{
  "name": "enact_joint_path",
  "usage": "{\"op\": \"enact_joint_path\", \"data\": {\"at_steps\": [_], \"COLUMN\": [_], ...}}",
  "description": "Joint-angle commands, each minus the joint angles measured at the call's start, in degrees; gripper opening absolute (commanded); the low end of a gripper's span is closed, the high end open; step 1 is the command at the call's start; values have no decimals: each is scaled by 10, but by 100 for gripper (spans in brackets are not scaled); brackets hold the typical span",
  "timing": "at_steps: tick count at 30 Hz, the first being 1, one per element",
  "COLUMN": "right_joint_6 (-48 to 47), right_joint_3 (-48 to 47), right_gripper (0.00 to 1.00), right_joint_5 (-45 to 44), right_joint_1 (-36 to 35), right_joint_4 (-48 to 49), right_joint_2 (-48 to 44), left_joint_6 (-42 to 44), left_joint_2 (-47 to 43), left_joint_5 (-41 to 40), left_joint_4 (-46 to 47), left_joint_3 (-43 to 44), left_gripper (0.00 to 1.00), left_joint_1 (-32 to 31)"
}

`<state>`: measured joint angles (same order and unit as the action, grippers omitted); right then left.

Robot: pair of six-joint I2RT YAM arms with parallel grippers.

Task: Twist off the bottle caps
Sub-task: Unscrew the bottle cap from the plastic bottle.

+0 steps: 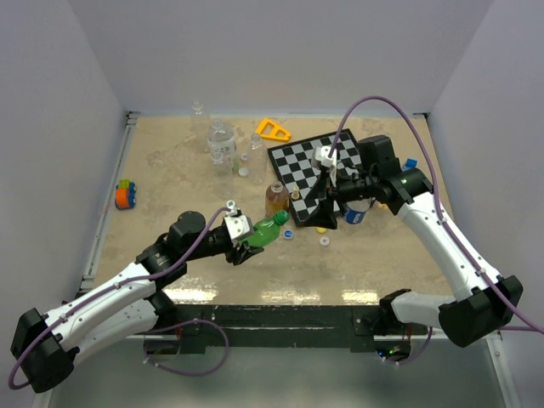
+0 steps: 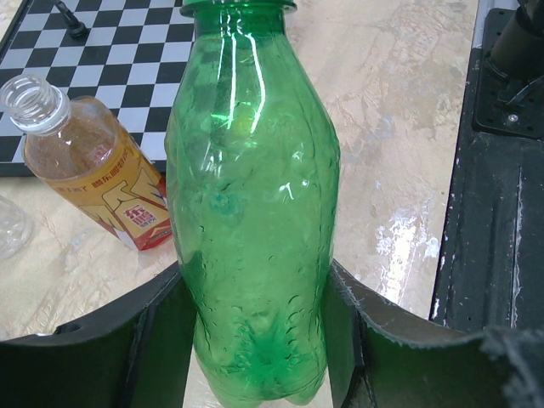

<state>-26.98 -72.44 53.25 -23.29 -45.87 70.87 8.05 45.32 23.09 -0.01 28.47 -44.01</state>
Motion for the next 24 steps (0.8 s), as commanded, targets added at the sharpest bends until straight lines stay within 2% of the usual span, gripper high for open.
{"op": "enact_joint_path", "data": {"at_steps": [1,24], "right_joint_6": [9,32], "right_joint_3": [-25,-45], "right_gripper": [82,81], "right_joint_5": [6,9], "right_joint_1": [0,-24], "right_joint_4": [-5,-12], "right_joint_2": [-5,34], "left_joint_6": [-9,-8], "left_joint_2": [-1,5], "left_joint_5": [-2,-2], "left_joint_4": [34,35], "left_joint_3": [-3,-3], "left_gripper": [0,0], "left_joint_1": [0,-1]}}
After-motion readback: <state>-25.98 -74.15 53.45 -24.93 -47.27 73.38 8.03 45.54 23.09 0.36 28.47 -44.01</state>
